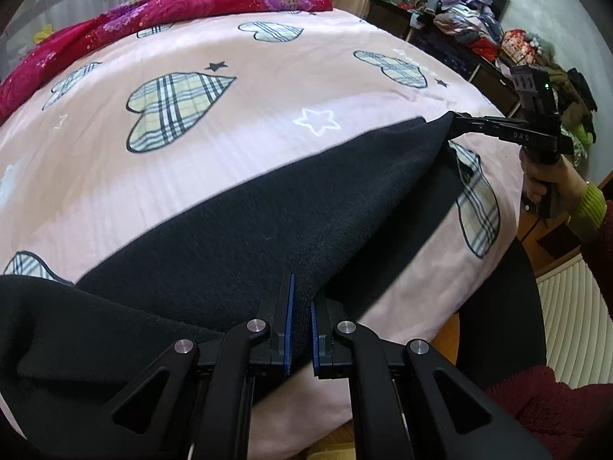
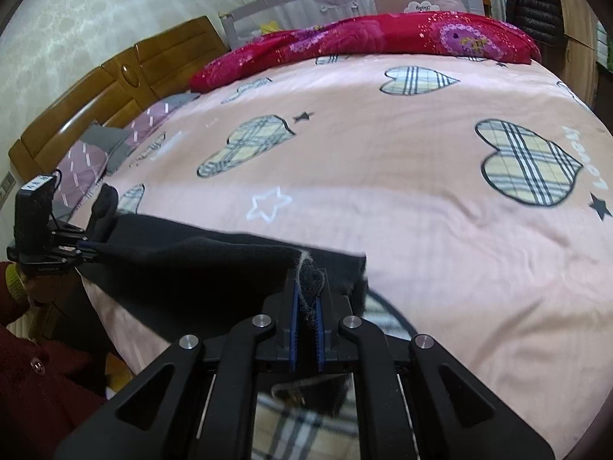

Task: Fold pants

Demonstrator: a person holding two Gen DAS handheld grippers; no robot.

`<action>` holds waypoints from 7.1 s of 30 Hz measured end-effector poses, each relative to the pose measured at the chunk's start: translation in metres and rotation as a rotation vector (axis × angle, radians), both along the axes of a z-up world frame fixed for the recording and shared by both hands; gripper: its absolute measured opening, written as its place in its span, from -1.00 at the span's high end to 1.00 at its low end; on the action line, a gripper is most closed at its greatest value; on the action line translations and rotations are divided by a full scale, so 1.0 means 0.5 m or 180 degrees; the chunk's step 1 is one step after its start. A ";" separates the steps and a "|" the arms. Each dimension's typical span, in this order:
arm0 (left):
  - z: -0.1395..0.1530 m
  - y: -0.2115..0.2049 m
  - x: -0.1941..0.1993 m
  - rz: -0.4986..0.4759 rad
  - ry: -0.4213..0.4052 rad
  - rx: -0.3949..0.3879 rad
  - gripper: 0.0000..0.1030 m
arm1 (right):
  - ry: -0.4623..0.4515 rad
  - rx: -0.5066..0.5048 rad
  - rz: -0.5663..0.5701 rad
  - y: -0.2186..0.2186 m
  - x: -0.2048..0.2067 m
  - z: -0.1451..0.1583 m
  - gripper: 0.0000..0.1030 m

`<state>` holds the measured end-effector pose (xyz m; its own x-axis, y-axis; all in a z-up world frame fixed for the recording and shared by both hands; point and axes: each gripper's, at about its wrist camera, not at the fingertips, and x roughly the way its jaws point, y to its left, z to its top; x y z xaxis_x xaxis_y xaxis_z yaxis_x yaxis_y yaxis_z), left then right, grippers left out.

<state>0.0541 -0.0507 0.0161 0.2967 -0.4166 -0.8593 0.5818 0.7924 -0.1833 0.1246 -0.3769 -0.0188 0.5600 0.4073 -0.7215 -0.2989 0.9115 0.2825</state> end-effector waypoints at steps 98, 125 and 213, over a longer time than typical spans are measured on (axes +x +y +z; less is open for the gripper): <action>-0.082 0.592 -0.150 0.3305 0.0754 -0.1292 0.93 | 0.0204 -0.0643 0.2376 0.856 -0.065 -0.082 0.86; -0.165 0.647 -0.190 0.3492 0.0972 -0.1393 0.78 | 0.0476 -0.0643 0.2369 0.869 -0.079 -0.113 0.36; -0.039 0.626 -0.033 0.3003 -0.0208 -0.0452 0.34 | 0.0012 -0.0281 0.0517 0.698 0.089 -0.046 0.24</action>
